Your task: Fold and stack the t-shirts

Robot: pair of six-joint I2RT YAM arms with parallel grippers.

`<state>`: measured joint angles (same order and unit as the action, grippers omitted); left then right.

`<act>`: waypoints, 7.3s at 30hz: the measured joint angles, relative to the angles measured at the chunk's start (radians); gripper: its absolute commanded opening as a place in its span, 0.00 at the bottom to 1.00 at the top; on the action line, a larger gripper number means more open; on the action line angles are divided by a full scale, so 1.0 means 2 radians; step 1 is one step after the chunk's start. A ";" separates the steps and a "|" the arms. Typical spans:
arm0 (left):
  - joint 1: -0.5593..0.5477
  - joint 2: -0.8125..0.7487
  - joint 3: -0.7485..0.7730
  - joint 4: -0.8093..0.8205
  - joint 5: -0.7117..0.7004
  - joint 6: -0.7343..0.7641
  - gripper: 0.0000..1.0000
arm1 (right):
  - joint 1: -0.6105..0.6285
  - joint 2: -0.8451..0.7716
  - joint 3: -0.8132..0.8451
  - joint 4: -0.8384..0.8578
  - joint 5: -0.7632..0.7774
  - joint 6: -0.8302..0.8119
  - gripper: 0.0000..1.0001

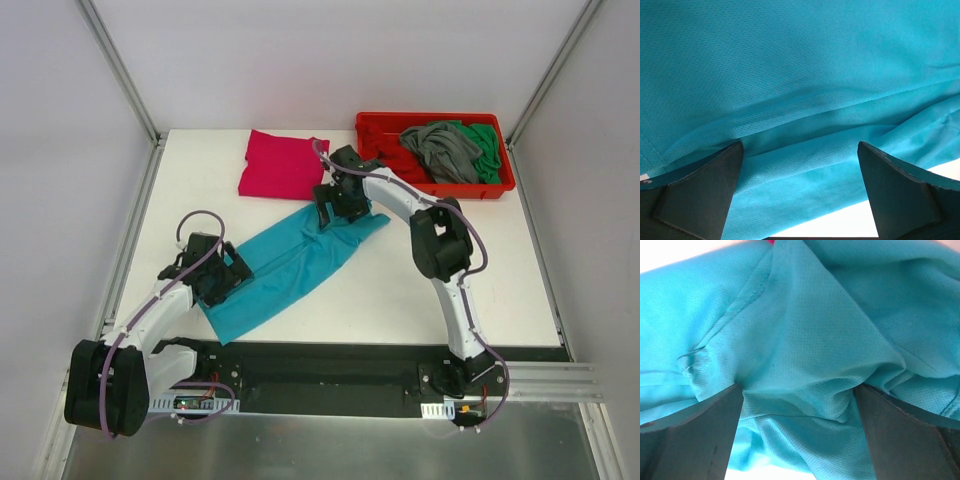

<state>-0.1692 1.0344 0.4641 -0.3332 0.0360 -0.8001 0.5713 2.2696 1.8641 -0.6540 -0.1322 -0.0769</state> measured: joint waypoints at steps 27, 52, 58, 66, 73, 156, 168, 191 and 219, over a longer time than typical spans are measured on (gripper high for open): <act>0.000 0.029 0.030 -0.066 -0.010 0.005 0.99 | -0.039 0.102 0.178 -0.049 0.001 -0.085 0.96; 0.067 -0.005 0.095 -0.133 -0.139 -0.004 0.93 | 0.068 -0.075 0.048 -0.026 0.073 -0.121 0.96; 0.103 -0.005 0.051 -0.142 -0.152 -0.021 0.79 | 0.206 -0.205 -0.139 0.083 0.039 -0.095 0.98; 0.151 0.022 0.028 -0.117 -0.124 -0.013 0.59 | 0.372 -0.180 -0.172 0.223 -0.053 -0.123 0.86; 0.158 0.043 0.028 -0.096 -0.108 0.004 0.50 | 0.375 -0.099 -0.173 0.312 -0.101 -0.177 0.63; -0.041 0.265 0.325 -0.018 0.065 0.002 0.00 | 0.199 -0.276 -0.480 0.565 -0.005 -0.057 0.00; -0.069 0.361 0.411 -0.018 0.058 0.003 0.00 | 0.145 -0.293 -0.496 0.563 -0.011 -0.041 0.01; -0.089 0.479 0.510 -0.019 0.059 0.023 0.10 | 0.085 -0.238 -0.491 0.557 -0.020 -0.018 0.12; -0.081 0.196 0.331 -0.006 0.031 0.082 0.99 | 0.088 -0.345 -0.490 0.451 0.087 -0.028 0.96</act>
<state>-0.3321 1.4265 1.1263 -0.3443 0.0978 -0.6357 0.7475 1.5799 0.8837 0.2474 0.0422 -0.1329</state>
